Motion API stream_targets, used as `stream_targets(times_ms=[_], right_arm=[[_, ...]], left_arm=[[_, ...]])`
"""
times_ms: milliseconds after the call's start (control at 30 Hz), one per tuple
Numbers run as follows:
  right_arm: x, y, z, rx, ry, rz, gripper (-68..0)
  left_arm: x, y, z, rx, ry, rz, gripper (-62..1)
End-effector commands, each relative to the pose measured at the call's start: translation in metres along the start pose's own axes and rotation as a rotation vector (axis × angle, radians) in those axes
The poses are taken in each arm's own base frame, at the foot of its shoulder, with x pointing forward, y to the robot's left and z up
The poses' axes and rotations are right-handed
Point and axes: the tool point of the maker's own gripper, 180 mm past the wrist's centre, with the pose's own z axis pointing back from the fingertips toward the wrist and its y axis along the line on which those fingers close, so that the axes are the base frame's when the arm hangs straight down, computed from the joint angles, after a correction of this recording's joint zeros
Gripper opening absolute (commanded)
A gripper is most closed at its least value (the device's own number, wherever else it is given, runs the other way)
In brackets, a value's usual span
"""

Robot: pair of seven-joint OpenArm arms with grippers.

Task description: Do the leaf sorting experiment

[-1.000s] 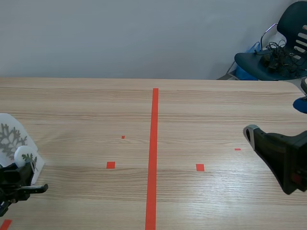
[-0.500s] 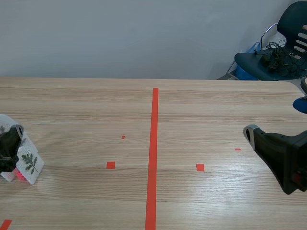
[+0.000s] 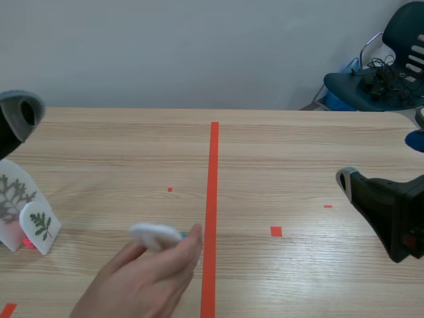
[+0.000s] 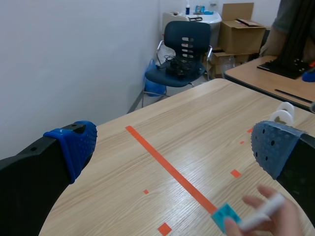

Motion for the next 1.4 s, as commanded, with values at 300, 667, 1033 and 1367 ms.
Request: stream_targets(times_ms=[300, 667, 1033, 1367], right_arm=[[0.009, -0.004, -0.002, -0.011, -0.04, -0.009, 0.4], [0.009, -0.004, -0.002, -0.011, -0.04, -0.008, 0.4], [-0.004, 0.007, -0.019, 0.051, 0.006, -0.005, 0.4], [-0.062, 0.059, -0.074, 0.257, 0.037, -0.028, 0.4]], left_arm=[[-0.027, -0.015, -0.006, -0.043, 0.082, 0.08, 1.4], [-0.032, -0.031, -0.011, -0.086, 0.081, 0.125, 1.4], [-0.079, -0.002, 0.0, -0.005, 0.189, 0.144, 1.4], [-0.085, 0.001, 0.002, 0.008, 0.197, 0.156, 1.4]])
